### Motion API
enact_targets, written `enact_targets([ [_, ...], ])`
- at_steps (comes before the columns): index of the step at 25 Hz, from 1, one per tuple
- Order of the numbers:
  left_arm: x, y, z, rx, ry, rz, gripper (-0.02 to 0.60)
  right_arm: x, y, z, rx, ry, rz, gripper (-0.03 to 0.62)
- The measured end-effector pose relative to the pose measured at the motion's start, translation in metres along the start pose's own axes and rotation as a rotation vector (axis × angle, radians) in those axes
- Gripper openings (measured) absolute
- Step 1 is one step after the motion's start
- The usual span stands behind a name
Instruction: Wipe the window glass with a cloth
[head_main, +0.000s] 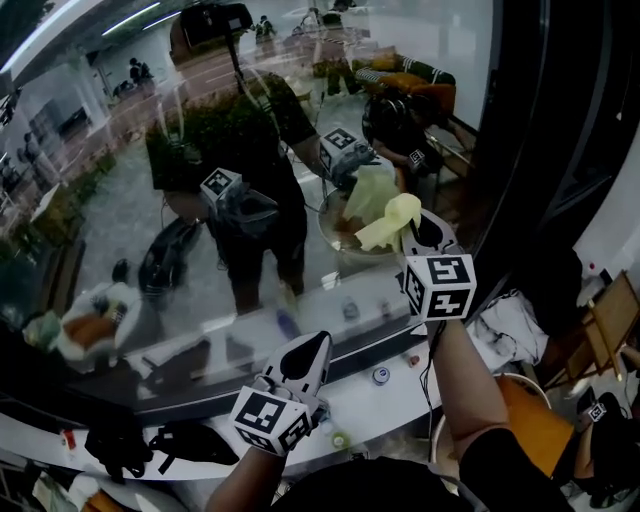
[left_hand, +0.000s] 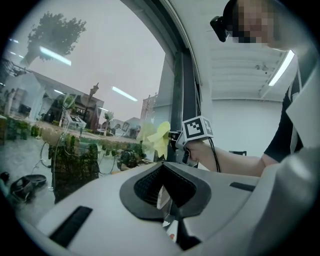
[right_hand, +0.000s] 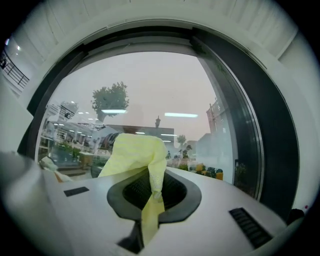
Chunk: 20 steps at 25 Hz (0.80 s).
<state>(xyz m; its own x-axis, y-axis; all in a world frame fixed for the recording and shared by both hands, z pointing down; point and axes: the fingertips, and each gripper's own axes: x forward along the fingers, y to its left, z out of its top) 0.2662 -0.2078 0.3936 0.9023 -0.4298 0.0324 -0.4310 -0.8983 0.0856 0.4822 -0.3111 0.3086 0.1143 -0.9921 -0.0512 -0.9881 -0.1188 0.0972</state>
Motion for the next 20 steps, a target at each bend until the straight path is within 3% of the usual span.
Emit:
enact_targets([
  [10, -0.01, -0.001, 0.004, -0.034, 0.011, 0.029, -0.002, 0.0, 0.001, 0.003, 0.012, -0.014, -0.025, 0.037],
  [20, -0.012, 0.004, -0.004, -0.018, 0.004, 0.022, -0.002, 0.002, 0.0, 0.0, 0.023, -0.016, -0.031, 0.037],
])
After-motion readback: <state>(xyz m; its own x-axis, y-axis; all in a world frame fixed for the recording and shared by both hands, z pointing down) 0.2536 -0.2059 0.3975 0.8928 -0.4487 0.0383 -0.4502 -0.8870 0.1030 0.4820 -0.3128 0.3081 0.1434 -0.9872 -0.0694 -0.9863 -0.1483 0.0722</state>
